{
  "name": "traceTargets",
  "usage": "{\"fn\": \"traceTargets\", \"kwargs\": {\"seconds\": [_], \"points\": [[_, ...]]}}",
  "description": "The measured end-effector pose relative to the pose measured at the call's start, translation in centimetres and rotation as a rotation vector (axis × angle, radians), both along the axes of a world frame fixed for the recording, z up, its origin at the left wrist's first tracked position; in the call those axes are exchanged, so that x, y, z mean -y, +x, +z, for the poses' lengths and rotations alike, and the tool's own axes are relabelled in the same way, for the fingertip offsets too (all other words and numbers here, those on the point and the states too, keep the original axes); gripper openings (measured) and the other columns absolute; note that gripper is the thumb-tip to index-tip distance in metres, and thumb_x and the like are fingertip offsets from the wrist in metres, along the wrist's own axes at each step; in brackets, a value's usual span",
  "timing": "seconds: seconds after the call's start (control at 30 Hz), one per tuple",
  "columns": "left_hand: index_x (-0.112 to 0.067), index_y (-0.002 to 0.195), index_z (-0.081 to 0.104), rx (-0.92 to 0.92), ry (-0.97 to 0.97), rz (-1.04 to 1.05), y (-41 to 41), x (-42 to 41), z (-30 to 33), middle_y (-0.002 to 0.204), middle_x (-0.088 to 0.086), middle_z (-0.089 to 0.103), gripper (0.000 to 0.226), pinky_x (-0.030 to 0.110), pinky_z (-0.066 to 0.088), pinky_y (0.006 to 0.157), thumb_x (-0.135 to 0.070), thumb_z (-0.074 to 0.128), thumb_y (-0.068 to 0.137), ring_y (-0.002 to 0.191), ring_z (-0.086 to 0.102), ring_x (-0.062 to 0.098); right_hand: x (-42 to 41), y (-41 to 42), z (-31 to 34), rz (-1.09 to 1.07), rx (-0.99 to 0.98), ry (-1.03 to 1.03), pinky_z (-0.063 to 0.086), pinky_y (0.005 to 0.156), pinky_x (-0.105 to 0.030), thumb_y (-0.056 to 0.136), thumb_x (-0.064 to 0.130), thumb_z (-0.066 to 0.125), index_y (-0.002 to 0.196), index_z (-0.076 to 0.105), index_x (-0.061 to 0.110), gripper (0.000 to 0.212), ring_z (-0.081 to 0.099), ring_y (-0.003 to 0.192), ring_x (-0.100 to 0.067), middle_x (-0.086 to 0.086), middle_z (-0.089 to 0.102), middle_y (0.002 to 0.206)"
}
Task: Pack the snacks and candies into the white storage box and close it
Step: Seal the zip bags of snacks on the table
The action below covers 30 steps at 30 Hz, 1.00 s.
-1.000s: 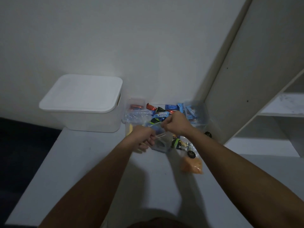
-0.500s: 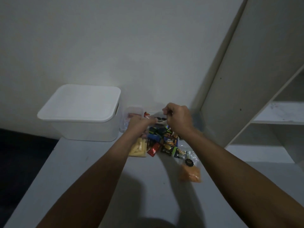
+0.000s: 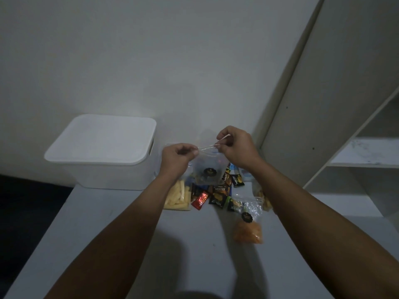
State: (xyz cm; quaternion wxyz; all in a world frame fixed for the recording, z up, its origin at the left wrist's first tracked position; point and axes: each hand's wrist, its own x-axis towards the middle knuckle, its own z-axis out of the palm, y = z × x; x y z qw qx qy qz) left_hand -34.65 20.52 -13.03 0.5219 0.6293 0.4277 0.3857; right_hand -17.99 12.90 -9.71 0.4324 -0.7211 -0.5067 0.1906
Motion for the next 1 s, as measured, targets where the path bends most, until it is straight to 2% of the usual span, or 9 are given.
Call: {"fn": "traceTargets", "kwargs": {"seconds": [0.13,0.2,0.27,0.37,0.53,0.63,0.8,0.9,1.0], "points": [[-0.011,0.083,0.072,-0.018,0.025,0.055,0.2,-0.4,0.7,0.076,-0.003,0.069,0.009,0.012,0.05,0.065,-0.003,0.073,0.079,0.069,0.062,0.004,-0.1,-0.2,0.6,0.048,-0.071,0.024,0.059,0.079,-0.046,0.087,0.009,0.068,0.099,0.063,0.014,0.014,0.072,0.079,-0.02,-0.008,0.074,0.083],[-0.011,0.083,0.072,-0.025,0.044,0.084,0.3,-0.5,1.0,0.073,-0.007,0.067,0.009,0.006,0.048,0.06,-0.003,0.073,0.079,0.068,0.061,0.0,0.0,-0.5,0.9,0.087,-0.057,0.009,0.06,0.08,-0.038,0.083,0.014,0.074,0.103,0.063,0.014,0.023,0.071,0.08,-0.016,-0.005,0.074,0.084],[-0.012,0.082,0.072,-0.01,0.044,0.107,0.3,-0.5,1.3,0.071,-0.008,0.066,0.009,0.009,0.05,0.06,-0.003,0.073,0.08,0.067,0.06,0.001,0.0,-0.9,1.0,0.098,-0.039,-0.002,0.059,0.081,-0.034,0.08,0.01,0.077,0.107,0.063,0.012,0.03,0.07,0.081,-0.012,-0.004,0.073,0.086],[-0.013,0.08,0.071,-0.003,0.056,0.102,0.2,-0.6,1.5,0.071,-0.006,0.067,0.009,0.017,0.051,0.061,-0.004,0.072,0.08,0.065,0.06,0.002,-0.3,-1.2,1.2,0.065,-0.01,0.025,0.06,0.081,-0.035,0.082,0.004,0.074,0.107,0.062,0.014,0.03,0.07,0.081,-0.013,-0.005,0.073,0.085],[-0.015,0.082,0.069,0.027,0.042,-0.014,-0.1,-0.5,2.4,0.079,-0.004,0.067,0.013,0.014,0.049,0.058,-0.004,0.074,0.078,0.071,0.061,0.004,-0.8,-1.4,1.4,0.063,0.054,0.05,0.058,0.078,-0.039,0.084,0.004,0.07,0.104,0.05,0.022,0.033,0.068,0.078,-0.012,-0.002,0.069,0.08],[-0.016,0.077,0.069,-0.002,0.039,-0.003,0.2,-0.4,3.1,0.072,-0.006,0.065,0.01,0.017,0.046,0.056,-0.008,0.075,0.079,0.065,0.058,0.005,-0.9,-1.6,1.4,0.076,0.082,0.065,0.058,0.079,-0.039,0.085,0.006,0.069,0.105,0.046,0.024,0.036,0.067,0.078,-0.013,-0.001,0.068,0.08],[-0.011,0.083,0.069,-0.042,0.081,0.012,0.8,-0.2,3.6,0.075,-0.007,0.063,0.005,0.006,0.043,0.054,-0.007,0.071,0.082,0.069,0.057,0.005,-1.1,-1.9,1.6,0.097,0.134,0.088,0.056,0.078,-0.036,0.082,0.01,0.073,0.113,0.047,0.024,0.042,0.065,0.079,-0.012,0.002,0.066,0.082],[-0.013,0.083,0.07,-0.03,0.088,-0.013,0.8,0.0,3.9,0.077,-0.007,0.065,0.004,0.012,0.045,0.057,-0.009,0.073,0.081,0.072,0.06,0.006,-1.1,-1.7,1.7,0.066,0.144,0.099,0.057,0.079,-0.036,0.083,0.009,0.072,0.113,0.047,0.023,0.042,0.064,0.079,-0.012,0.001,0.066,0.081],[-0.013,0.083,0.071,0.0,0.058,-0.043,0.4,-0.3,4.0,0.078,-0.003,0.065,0.005,0.025,0.055,0.054,-0.01,0.074,0.08,0.071,0.061,0.008,-0.9,-1.5,1.6,0.035,0.139,0.111,0.057,0.078,-0.038,0.084,0.008,0.071,0.108,0.046,0.023,0.037,0.064,0.077,-0.012,0.001,0.066,0.08]]}}
